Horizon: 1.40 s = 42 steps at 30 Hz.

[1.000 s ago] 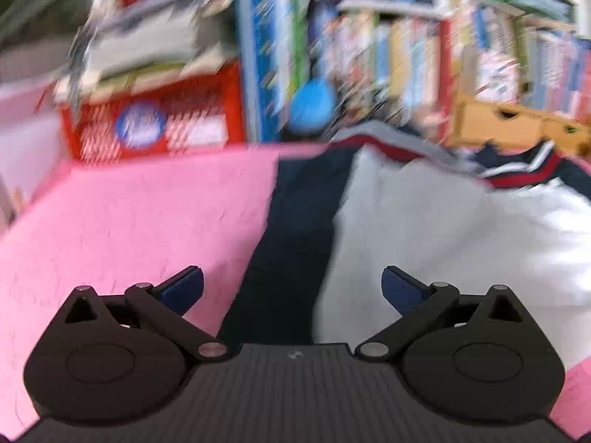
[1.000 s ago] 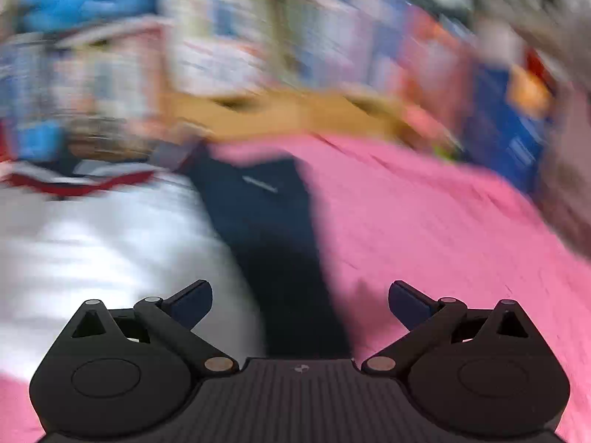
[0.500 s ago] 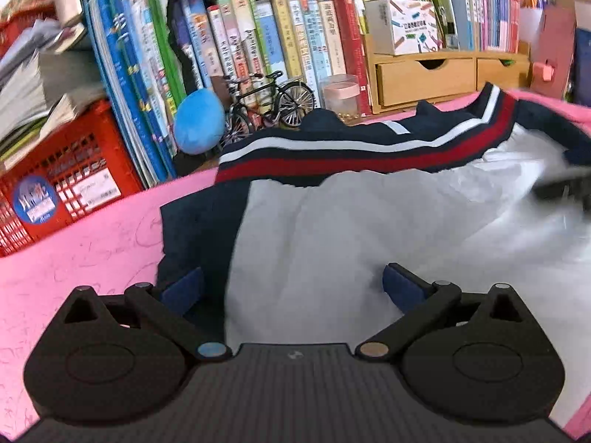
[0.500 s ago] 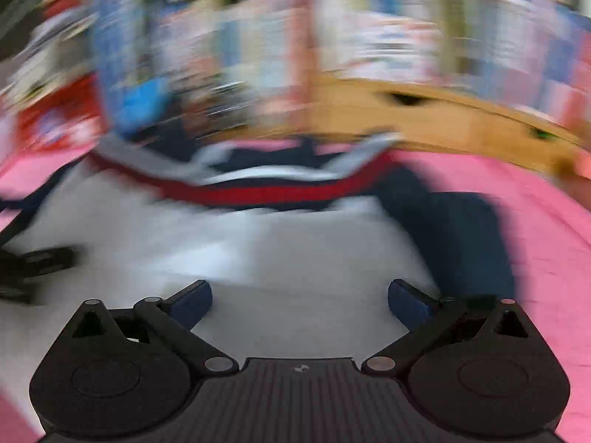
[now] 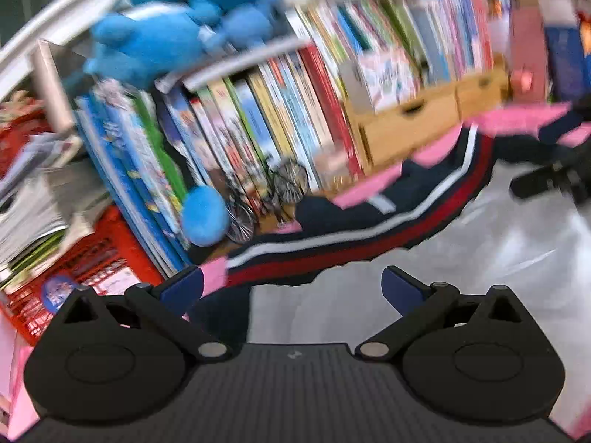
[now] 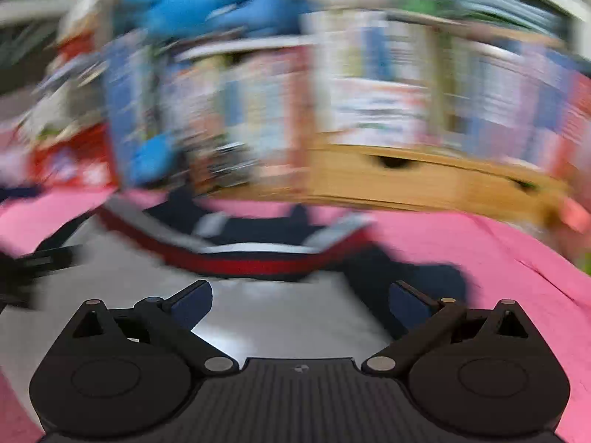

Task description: Fold clothes

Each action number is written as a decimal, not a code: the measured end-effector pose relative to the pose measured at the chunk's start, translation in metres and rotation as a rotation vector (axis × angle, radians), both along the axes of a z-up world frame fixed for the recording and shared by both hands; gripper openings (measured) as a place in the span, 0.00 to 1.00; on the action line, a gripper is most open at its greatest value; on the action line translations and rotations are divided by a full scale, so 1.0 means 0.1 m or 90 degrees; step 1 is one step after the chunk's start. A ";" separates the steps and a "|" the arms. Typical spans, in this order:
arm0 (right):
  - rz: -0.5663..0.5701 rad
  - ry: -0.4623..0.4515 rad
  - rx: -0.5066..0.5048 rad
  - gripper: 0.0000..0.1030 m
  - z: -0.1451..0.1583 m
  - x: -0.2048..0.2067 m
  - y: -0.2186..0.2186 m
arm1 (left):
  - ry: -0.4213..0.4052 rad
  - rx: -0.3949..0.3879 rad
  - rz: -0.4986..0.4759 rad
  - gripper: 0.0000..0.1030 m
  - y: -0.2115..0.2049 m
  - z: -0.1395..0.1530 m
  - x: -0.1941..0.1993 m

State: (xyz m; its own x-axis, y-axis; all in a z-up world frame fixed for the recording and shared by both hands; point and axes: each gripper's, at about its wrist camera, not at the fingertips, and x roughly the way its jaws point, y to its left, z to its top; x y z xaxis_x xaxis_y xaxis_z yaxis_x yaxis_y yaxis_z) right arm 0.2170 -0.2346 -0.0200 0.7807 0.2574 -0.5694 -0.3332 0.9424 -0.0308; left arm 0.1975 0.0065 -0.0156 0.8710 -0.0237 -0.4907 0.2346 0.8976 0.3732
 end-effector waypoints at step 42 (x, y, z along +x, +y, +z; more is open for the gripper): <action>-0.177 0.019 0.101 1.00 -0.13 -1.18 -1.04 | -0.023 -0.030 0.110 1.00 0.50 0.11 -1.29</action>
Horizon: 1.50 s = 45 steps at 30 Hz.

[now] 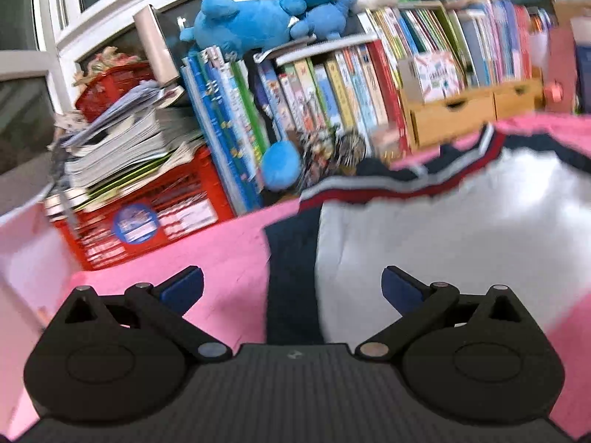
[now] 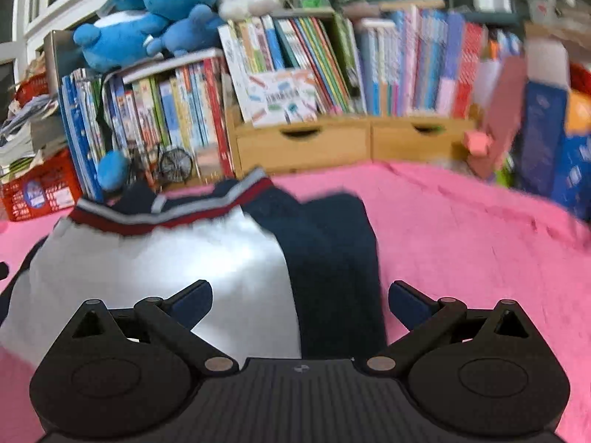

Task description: Fold clothes

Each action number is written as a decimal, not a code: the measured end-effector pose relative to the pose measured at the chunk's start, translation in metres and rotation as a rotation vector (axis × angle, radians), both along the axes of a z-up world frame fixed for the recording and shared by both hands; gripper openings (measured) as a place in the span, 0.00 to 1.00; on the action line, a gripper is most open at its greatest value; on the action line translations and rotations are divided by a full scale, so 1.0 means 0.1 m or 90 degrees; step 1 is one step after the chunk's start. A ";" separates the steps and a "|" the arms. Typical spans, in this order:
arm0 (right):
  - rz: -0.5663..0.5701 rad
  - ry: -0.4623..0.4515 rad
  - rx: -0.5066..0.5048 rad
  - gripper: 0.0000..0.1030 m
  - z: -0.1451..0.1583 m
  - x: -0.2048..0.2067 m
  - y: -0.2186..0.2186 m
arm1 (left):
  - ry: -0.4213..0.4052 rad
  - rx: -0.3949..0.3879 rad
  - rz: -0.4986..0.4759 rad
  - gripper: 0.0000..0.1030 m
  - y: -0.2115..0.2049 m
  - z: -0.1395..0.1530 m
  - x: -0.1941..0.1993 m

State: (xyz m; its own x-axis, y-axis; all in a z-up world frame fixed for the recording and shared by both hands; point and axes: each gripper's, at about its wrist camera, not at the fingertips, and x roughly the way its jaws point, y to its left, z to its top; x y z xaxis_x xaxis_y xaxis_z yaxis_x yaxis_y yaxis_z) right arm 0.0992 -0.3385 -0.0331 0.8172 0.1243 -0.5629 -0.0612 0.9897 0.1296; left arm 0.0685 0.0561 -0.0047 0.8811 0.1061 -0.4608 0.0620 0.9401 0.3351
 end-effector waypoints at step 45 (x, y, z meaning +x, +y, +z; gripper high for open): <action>-0.044 0.007 0.177 1.00 -0.44 0.04 0.04 | 0.162 -0.672 0.001 1.00 1.06 -0.47 0.24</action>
State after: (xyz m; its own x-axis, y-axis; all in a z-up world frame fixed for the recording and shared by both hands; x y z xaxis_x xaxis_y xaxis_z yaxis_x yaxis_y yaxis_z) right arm 0.1037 -0.3342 -0.0771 0.8233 0.2190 -0.5236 0.0084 0.9178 0.3970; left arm 0.0924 0.1618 -0.0520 0.7473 -0.4497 -0.4891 0.0134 0.7462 -0.6656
